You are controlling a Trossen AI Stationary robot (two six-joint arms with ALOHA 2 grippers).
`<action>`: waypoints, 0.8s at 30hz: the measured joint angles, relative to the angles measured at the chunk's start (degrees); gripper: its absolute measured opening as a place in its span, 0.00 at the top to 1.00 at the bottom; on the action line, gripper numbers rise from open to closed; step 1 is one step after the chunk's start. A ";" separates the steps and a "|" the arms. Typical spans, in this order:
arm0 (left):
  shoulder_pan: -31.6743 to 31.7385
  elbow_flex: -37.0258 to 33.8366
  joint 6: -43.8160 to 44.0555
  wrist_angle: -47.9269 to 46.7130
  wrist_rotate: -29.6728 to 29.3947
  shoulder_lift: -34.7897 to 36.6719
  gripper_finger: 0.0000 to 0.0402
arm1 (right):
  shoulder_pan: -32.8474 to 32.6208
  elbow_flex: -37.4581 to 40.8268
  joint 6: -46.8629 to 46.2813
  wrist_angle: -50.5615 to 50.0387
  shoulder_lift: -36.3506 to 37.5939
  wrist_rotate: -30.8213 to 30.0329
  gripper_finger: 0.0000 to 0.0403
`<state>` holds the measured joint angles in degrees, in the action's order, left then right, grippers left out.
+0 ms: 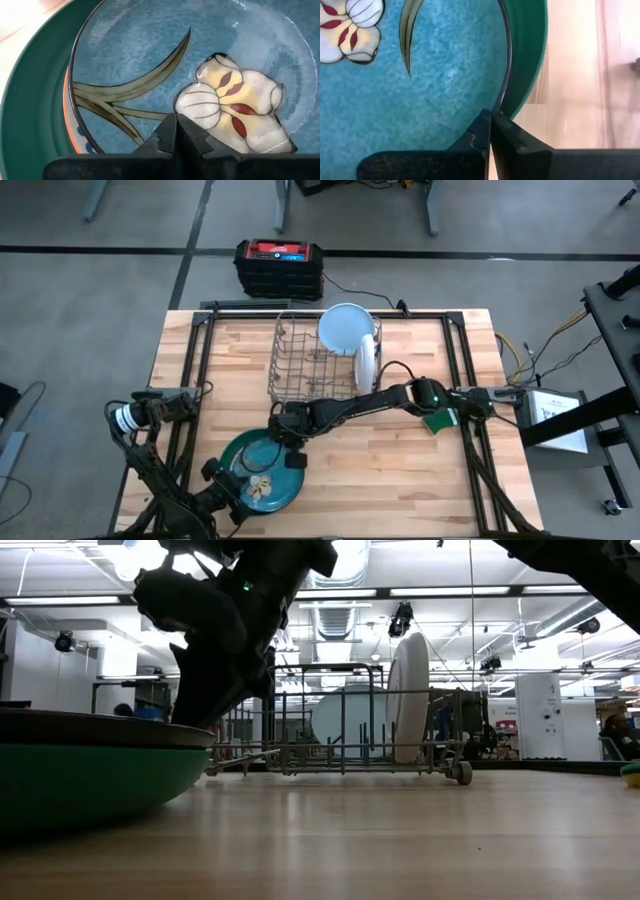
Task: Sort dishes
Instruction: Put the blue plate in the dishwasher rack
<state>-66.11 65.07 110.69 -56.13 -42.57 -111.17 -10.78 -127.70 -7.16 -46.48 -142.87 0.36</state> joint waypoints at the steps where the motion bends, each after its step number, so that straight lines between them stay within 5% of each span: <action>1: 0.02 0.41 0.01 -0.54 0.03 -0.02 1.00 | -0.02 -0.27 -0.05 -0.12 0.00 -0.09 1.00; 6: 0.00 0.60 -0.05 0.23 3.15 -0.08 1.00 | -0.92 -1.36 -0.52 -0.06 0.00 -0.15 1.00; 24: -0.13 0.53 -4.64 1.10 -2.26 -4.48 1.00 | -4.71 -3.47 -11.70 -14.90 4.72 -1.24 0.99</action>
<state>-66.24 65.60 106.06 -55.02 -44.83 -115.65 -15.49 -131.17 -18.86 -61.38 -138.15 -0.88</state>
